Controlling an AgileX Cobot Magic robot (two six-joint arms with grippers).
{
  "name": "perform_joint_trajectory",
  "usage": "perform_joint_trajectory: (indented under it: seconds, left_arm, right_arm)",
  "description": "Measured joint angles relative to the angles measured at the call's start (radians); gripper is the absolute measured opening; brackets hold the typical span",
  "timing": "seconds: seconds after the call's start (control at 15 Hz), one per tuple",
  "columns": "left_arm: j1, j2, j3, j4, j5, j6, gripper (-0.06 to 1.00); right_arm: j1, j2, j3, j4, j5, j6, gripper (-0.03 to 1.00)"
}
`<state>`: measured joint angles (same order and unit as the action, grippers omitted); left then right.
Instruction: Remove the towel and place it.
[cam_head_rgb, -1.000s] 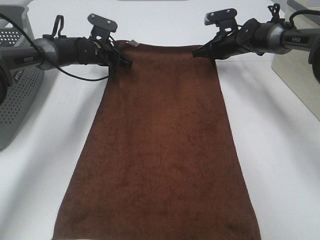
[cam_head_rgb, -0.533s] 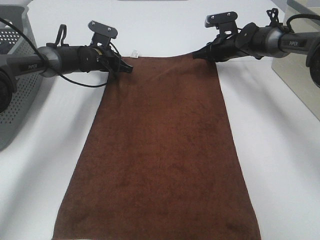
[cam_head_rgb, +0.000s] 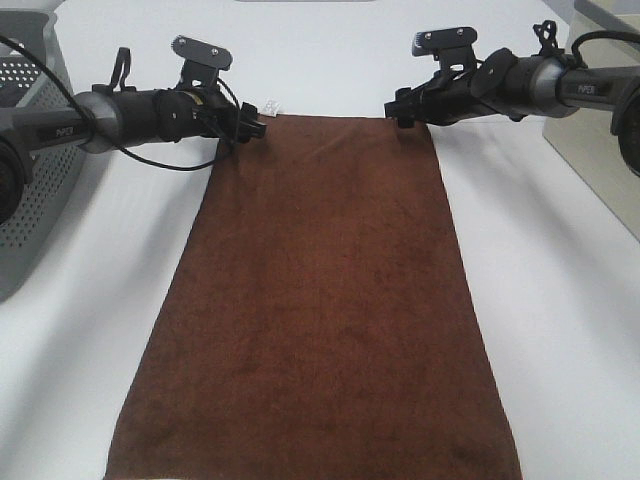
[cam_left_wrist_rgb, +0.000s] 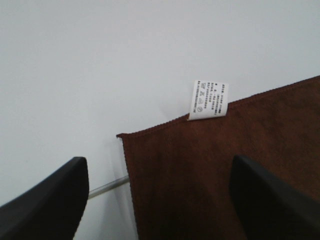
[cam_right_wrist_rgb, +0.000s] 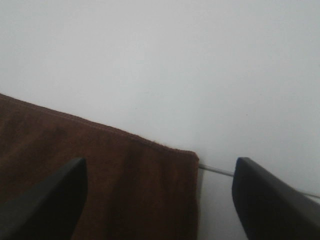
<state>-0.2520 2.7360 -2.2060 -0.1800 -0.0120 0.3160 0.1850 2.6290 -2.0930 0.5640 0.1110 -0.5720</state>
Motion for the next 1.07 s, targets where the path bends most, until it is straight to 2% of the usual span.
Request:
perform_joint_trajectory:
  seconds: [0.07, 0.2, 0.33, 0.4, 0.53, 0.67, 0.73, 0.8, 0.87, 1.07]
  left_arm:
    - [0.0, -0.007, 0.0, 0.0, 0.019, 0.0, 0.72]
    - [0.0, -0.071, 0.0, 0.006, 0.184, 0.0, 0.72]
    - [0.0, -0.18, 0.0, 0.014, 0.412, 0.0, 0.72]
    - [0.0, -0.308, -0.001, 0.019, 0.665, -0.048, 0.72]
    - [0.006, -0.427, -0.003, 0.072, 0.867, -0.15, 0.72]
    - [0.06, -0.522, -0.003, 0.151, 1.007, -0.273, 0.72]
    - [0.088, -0.547, -0.004, 0.167, 1.04, -0.299, 0.72]
    - [0.176, -0.612, -0.004, 0.18, 1.12, -0.338, 0.72]
    - [0.223, -0.645, -0.004, 0.193, 1.169, -0.338, 0.72]
    - [0.256, -0.724, 0.034, 0.207, 1.218, -0.316, 0.76]
  right_arm:
    - [0.0, -0.012, 0.0, 0.0, 0.023, 0.0, 0.77]
    - [0.0, -0.09, 0.0, -0.01, 0.178, 0.0, 0.77]
    - [0.0, -0.201, 0.0, -0.034, 0.417, 0.03, 0.77]
    - [-0.001, -0.331, 0.0, -0.076, 0.631, 0.106, 0.77]
    - [-0.002, -0.469, 0.0, -0.163, 0.761, 0.231, 0.77]
    - [-0.037, -0.601, -0.002, -0.249, 0.858, 0.378, 0.77]
    - [-0.054, -0.631, -0.002, -0.265, 0.889, 0.406, 0.77]
    - [-0.105, -0.703, -0.002, -0.294, 0.987, 0.451, 0.77]
    - [-0.133, -0.75, -0.002, -0.315, 1.057, 0.468, 0.77]
    - [-0.139, -0.861, 0.041, -0.386, 1.092, 0.504, 0.77]
